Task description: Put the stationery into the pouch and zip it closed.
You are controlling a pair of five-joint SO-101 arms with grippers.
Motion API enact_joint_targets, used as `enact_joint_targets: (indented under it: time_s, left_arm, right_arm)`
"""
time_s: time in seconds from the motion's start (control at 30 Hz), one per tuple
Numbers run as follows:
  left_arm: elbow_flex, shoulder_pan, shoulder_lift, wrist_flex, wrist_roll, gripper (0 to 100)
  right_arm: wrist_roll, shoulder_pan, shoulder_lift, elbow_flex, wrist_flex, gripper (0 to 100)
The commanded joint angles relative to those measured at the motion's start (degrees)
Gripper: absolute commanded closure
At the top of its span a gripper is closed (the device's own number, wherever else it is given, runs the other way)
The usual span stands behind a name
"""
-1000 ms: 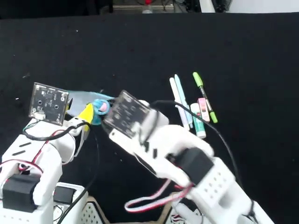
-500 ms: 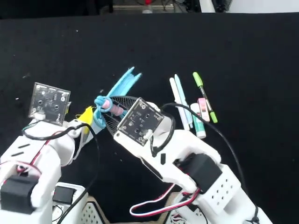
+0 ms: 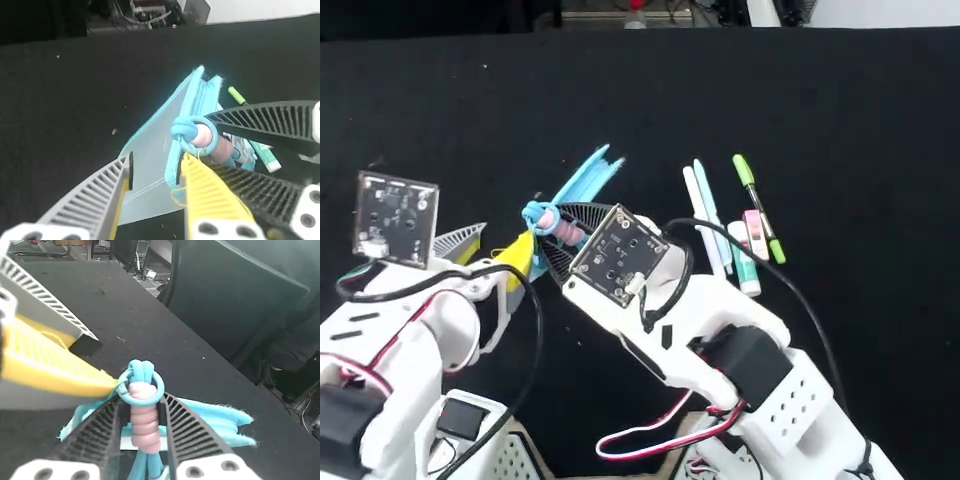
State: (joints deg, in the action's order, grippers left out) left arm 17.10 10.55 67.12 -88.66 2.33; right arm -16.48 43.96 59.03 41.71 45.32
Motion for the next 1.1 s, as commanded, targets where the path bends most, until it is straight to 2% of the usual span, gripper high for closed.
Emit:
enact_joint_targets:
  time_s: [0.0,0.4,0.6,0.7,1.07]
  left_arm:
    - [-2.0,0.9,-1.7,-1.6,0.4,83]
    - [-1.1,0.4,-1.4,-3.2,0.1,83]
    - [-1.0,-9.6,-1.4,-2.7,0.1,83]
    - [-1.0,-12.5,-1.6,-2.7,0.1,83]
    - [-1.4,-13.1,-1.9,-1.2,0.0,83]
  right_arm:
    - [-0.1,-0.5,-0.8,-0.2,-0.9,98.8]
    - [-0.1,-0.7,-0.7,-0.4,-0.6,98.8]
    - [-0.1,-6.5,-0.7,-0.7,-1.0,98.8]
    - [-0.1,-8.2,-0.7,-1.2,-0.9,98.8]
    - [-0.1,-12.8,-0.7,-1.9,-1.0,98.8]
